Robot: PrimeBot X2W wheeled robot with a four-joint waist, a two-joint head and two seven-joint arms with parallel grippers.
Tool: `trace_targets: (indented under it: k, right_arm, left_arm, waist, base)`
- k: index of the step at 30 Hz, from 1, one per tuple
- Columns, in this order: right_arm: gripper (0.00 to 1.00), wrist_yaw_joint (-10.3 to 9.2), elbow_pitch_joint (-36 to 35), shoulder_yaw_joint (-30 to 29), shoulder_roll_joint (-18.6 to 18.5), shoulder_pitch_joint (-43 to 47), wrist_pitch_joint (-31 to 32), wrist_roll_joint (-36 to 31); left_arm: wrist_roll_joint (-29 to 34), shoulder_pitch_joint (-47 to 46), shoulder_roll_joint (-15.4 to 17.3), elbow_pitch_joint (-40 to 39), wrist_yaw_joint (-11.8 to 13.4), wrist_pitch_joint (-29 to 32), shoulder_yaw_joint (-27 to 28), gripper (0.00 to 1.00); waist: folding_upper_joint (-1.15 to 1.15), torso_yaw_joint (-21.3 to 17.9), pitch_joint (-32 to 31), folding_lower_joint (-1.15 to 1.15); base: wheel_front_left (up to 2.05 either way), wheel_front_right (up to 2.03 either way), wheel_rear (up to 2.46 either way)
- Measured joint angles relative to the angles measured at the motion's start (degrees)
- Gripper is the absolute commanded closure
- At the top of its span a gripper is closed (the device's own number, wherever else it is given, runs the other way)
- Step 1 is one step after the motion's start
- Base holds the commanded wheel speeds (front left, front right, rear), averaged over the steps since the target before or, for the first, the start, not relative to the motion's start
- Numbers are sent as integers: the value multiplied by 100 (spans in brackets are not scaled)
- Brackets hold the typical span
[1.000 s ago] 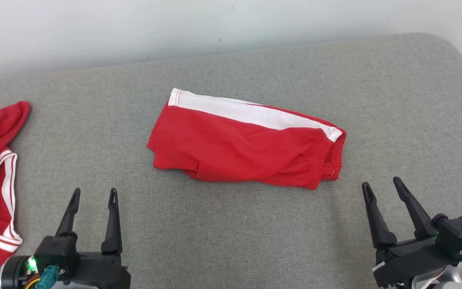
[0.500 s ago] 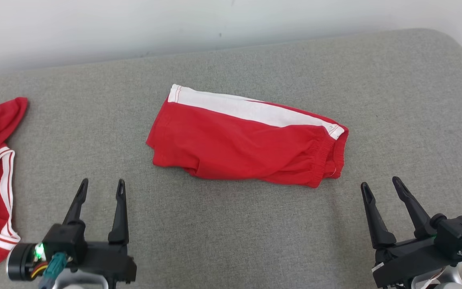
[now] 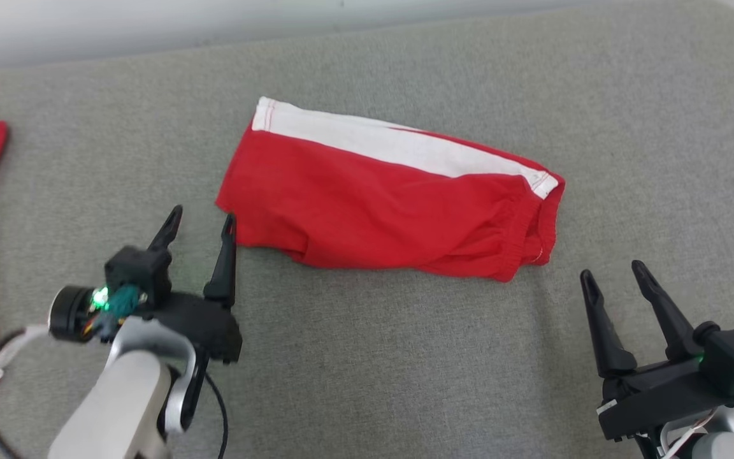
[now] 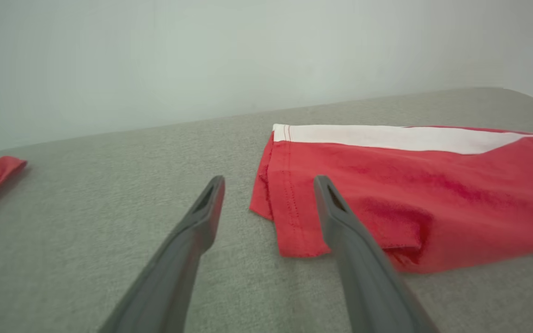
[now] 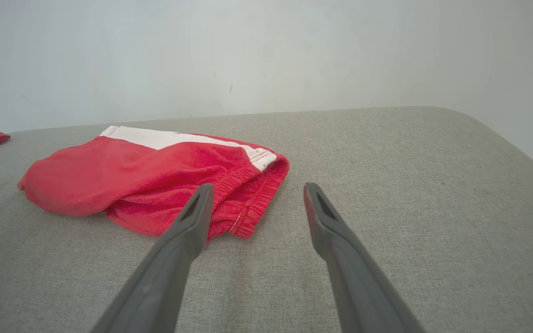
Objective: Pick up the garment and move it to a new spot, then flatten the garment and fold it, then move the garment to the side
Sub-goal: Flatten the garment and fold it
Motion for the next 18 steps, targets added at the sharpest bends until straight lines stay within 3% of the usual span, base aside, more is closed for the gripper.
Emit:
trace_targets:
  k: [11,16,17,18]
  right_arm:
    - [0,0,189,231,13,-233,-121,188]
    - [0,0,298,253,43,-277,-188,276]
    - [0,0,316,253,49,-284,-216,286]
    - [0,0,336,244,56,-291,-223,290]
  left_arm:
    - [-324,-1109,-326,2045,-608,208,-76,0]
    - [-411,-1368,-430,2499,-721,175,-62,0]
    - [-443,-1386,-454,2566,-724,176,-40,35]
    - [-513,-1395,-472,2631,-750,180,-24,61]
  waist:
    - [0,-325,365,0]
    - [0,-428,443,0]
    - [0,-435,450,0]
    - [0,-437,450,0]
  base:
    - [0,0,0]
    - [0,0,0]
    - [0,0,0]
    - [0,0,0]
